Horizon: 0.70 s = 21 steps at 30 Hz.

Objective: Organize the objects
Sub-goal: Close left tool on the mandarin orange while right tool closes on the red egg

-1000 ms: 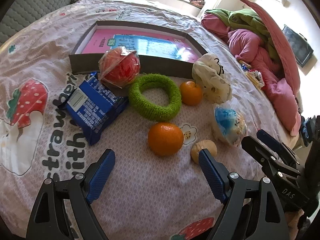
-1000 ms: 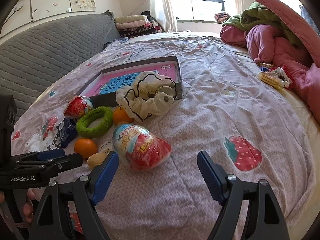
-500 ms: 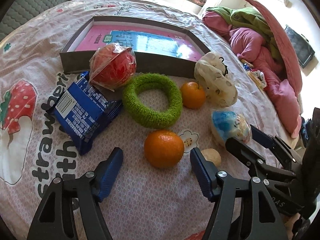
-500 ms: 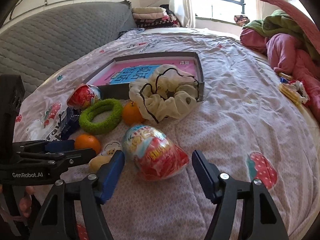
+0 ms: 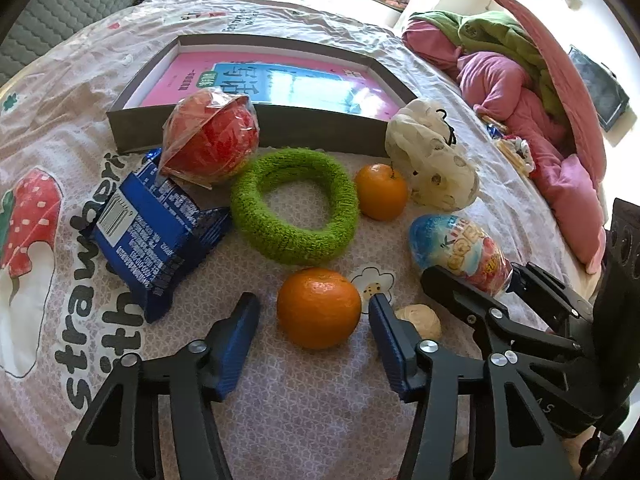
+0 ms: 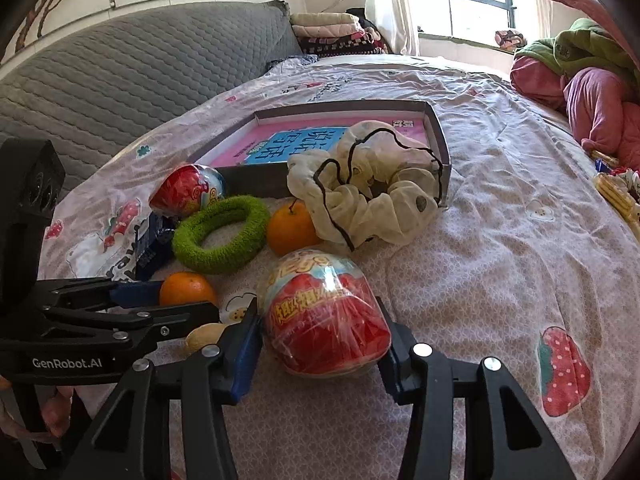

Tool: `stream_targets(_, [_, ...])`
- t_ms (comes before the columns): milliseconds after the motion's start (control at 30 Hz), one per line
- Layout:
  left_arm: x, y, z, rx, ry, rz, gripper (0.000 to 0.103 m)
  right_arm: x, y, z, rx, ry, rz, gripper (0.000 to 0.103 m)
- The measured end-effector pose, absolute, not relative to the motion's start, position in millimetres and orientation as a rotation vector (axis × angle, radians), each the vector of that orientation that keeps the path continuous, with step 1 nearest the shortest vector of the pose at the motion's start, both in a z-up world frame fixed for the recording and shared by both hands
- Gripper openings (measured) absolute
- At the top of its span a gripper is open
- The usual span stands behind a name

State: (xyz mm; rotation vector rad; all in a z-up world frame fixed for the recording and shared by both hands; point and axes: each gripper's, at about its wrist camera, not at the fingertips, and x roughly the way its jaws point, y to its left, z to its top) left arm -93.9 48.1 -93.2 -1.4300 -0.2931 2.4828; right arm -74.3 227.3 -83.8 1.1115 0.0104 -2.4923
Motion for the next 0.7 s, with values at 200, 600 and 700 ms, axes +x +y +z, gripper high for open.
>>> stream_targets(200, [-97,49,-94,-1.432,-0.308,2.474,0.048,-72,235,-81,1.091,-0.055,-2.490,0.050])
stream_targets(600, [-92,50,-94,-1.406,-0.317,2.474,0.041,-63,242,-72,1.058,-0.165,-2.494,0.050])
stream_targets(700, [-88,49,-93,-1.399,-0.314,2.474,0.041,-59,241,-69,1.048,-0.169,-2.491,0.050])
